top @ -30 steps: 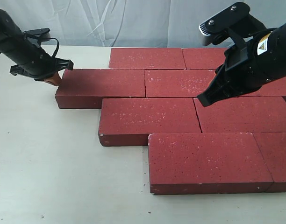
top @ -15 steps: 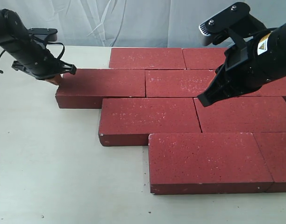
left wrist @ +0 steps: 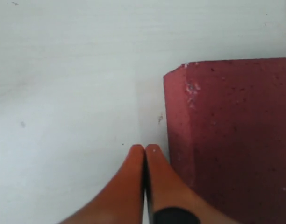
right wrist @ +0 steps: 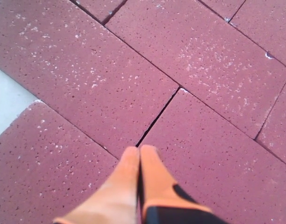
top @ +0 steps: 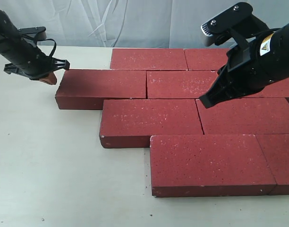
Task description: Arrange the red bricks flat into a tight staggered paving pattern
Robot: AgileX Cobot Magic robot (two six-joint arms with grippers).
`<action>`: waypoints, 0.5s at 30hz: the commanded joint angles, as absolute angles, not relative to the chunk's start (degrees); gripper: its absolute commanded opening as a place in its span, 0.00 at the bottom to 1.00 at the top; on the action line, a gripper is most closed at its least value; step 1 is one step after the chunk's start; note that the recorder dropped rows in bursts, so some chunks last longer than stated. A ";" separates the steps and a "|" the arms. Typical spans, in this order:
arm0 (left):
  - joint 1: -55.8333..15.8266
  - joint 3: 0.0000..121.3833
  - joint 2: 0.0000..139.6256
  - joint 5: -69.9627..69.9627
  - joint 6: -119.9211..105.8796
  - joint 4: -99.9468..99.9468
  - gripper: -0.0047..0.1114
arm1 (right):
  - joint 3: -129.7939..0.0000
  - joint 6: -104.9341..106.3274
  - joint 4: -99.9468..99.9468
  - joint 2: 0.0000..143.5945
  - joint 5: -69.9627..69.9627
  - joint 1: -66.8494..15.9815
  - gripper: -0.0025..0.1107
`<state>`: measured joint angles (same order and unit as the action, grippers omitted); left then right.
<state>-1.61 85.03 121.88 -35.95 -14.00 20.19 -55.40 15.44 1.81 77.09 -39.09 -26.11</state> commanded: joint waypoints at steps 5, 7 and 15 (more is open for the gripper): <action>1.90 84.98 118.80 -36.38 -13.67 17.66 0.04 | -55.09 15.38 1.86 76.65 -37.24 -25.82 0.01; 2.87 84.98 116.62 -37.29 -13.67 17.44 0.04 | -55.09 15.04 1.86 76.65 -36.67 -25.82 0.01; 3.99 84.98 105.72 -42.16 -13.67 16.98 0.04 | -59.45 12.81 1.86 81.02 -36.10 -18.89 0.01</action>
<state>3.93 85.03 109.27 -40.31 -14.00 16.67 -56.87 13.30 1.81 79.12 -33.98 -22.19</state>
